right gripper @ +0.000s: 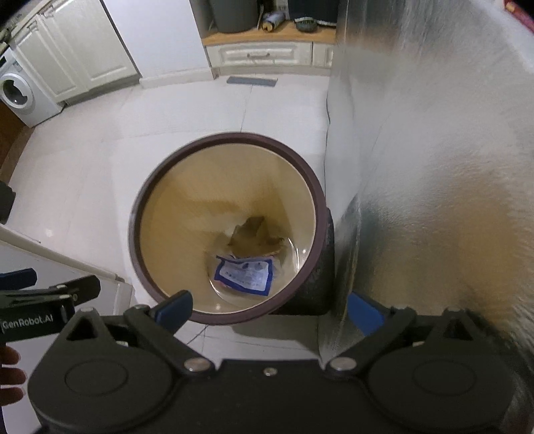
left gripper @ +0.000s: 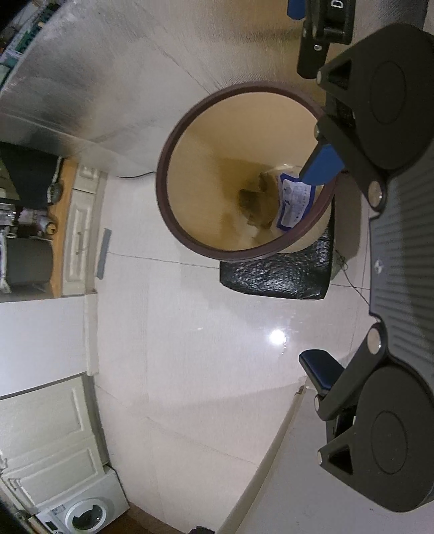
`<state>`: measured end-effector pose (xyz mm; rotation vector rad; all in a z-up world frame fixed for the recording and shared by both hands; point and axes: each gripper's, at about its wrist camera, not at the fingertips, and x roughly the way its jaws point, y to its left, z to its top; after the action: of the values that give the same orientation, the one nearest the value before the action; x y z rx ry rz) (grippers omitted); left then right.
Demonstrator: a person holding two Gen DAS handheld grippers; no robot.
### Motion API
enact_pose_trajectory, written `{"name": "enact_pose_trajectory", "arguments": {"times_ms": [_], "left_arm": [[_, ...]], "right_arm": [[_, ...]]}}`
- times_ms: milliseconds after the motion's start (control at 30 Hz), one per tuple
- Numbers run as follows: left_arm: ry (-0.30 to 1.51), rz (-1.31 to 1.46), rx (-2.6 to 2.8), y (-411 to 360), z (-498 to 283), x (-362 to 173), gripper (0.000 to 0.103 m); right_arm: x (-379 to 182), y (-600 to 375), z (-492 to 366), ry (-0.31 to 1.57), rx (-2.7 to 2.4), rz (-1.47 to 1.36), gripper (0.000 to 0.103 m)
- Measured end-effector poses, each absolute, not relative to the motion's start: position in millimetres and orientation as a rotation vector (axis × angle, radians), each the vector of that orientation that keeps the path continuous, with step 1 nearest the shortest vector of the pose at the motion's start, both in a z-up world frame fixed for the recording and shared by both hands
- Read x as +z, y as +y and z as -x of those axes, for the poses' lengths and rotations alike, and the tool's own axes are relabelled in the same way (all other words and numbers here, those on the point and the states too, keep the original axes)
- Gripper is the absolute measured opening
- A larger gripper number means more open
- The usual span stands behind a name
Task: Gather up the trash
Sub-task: 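Withdraw both tools from the wastebasket back toward the table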
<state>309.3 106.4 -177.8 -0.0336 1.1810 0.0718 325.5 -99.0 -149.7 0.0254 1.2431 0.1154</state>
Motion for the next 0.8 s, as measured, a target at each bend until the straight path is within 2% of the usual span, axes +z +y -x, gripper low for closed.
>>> {"name": "enact_pose_trajectory", "arguments": {"times_ms": [800], "left_arm": [[0.816, 0.031, 0.05, 92.8, -207.1, -42.9, 0.103]], "right_arm": [[-4.3, -136.2, -225.0, 0.88, 0.18, -0.018, 0.102]]}}
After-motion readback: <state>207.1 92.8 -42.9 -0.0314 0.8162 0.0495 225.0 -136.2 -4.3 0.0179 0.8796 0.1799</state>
